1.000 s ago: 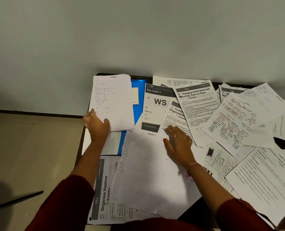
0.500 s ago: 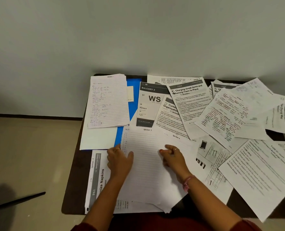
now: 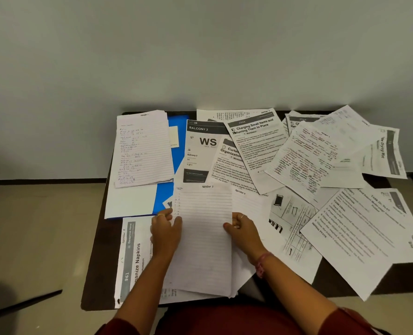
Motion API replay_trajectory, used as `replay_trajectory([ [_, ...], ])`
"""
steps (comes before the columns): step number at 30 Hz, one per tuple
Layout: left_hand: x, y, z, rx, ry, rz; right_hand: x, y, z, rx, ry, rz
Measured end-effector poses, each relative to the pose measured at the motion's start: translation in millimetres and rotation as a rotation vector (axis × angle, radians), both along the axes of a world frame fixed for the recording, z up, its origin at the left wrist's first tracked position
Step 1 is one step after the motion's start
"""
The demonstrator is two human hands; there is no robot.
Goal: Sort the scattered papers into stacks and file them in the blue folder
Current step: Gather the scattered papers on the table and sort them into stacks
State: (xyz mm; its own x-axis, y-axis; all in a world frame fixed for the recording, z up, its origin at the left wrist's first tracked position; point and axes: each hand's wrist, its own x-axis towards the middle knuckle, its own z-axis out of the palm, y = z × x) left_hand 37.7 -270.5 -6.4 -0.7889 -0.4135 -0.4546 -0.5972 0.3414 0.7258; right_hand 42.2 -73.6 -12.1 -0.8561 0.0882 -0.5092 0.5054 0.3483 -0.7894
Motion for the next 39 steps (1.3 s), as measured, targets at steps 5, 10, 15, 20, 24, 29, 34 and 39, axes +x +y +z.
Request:
replay_trajectory([
  [5, -0.1, 12.6, 5.3, -0.044, 0.071, -0.106, 12.1, 32.9, 14.3, -0.047, 0.001, -0.002],
  [10, -0.8, 29.6, 6.3, -0.062, 0.055, -0.246, 25.2, 68.4, 18.0, -0.099, -0.054, -0.168],
  [15, -1.2, 41.9, 2.4, -0.17, -0.037, -0.369, 29.5, 81.1, 6.5, -0.024, -0.114, -0.251],
  [20, -3.6, 44.9, 0.9, -0.212, -0.091, -0.372, 29.8, 82.7, -0.3, 0.079, -0.107, -0.195],
  [24, -8.8, 42.3, 1.4, -0.144, -0.1, -0.334, 29.0, 80.4, -0.6, 0.143, -0.091, -0.163],
  [29, -8.4, 37.8, 5.7, -0.03, -0.123, -0.273, 34.5, 74.0, 4.4, 0.232, -0.026, -0.039],
  [34, -2.0, 29.3, 1.5, 0.083, -0.166, -0.258, 40.9, 69.3, 4.3, 0.276, 0.007, 0.01],
  [39, -0.6, 25.2, -1.2, 0.096, -0.166, -0.243, 39.5, 62.9, 7.5, 0.243, 0.016, -0.037],
])
